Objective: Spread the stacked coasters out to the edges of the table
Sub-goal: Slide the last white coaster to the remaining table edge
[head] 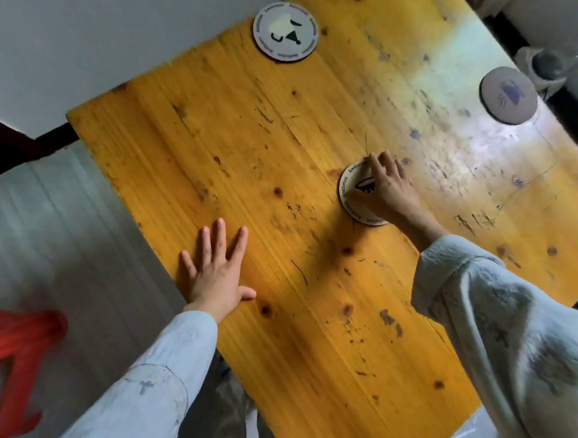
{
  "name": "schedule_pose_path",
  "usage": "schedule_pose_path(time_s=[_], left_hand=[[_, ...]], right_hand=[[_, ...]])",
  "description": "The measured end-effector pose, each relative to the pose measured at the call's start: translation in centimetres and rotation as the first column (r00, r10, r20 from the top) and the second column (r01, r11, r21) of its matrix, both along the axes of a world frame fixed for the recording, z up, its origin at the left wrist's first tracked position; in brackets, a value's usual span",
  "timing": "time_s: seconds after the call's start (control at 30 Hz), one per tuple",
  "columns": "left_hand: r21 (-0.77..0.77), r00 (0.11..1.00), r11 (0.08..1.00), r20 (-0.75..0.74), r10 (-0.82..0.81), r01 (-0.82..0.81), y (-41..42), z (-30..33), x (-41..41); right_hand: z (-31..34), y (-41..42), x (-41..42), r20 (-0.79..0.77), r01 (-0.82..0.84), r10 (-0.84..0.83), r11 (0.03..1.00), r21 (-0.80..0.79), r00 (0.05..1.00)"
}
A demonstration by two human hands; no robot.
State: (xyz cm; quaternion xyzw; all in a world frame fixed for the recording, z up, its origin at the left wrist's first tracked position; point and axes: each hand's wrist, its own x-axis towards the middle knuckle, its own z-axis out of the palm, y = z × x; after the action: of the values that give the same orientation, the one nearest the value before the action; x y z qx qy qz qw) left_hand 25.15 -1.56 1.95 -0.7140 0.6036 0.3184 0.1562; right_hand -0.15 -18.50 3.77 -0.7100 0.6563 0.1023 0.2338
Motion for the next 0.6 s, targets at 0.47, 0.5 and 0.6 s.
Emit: schedule_pose_path(time_s=[0.47, 0.5, 0.6], left_hand=[[-0.028, 0.999, 0.999, -0.034, 0.038, -0.039, -0.1, -0.3, 0.0], [-0.030, 0.998, 0.998, -0.043, 0.045, -0.047, -0.1, -0.3, 0.0], [-0.049, 0.995, 0.997, -0.075, 0.061, -0.065, 0.1, 0.2, 0.2]], right_hand=[[0.4, 7.4, 4.1, 0.015, 0.043, -0.043, 0.999, 0.013, 0.999], [0.5, 8.3, 4.4, 0.018, 0.048, -0.048, 0.998, 0.029, 0.999], [1.0, 10.7, 5.7, 0.056, 0.056, -0.061, 0.995, 0.081, 0.997]])
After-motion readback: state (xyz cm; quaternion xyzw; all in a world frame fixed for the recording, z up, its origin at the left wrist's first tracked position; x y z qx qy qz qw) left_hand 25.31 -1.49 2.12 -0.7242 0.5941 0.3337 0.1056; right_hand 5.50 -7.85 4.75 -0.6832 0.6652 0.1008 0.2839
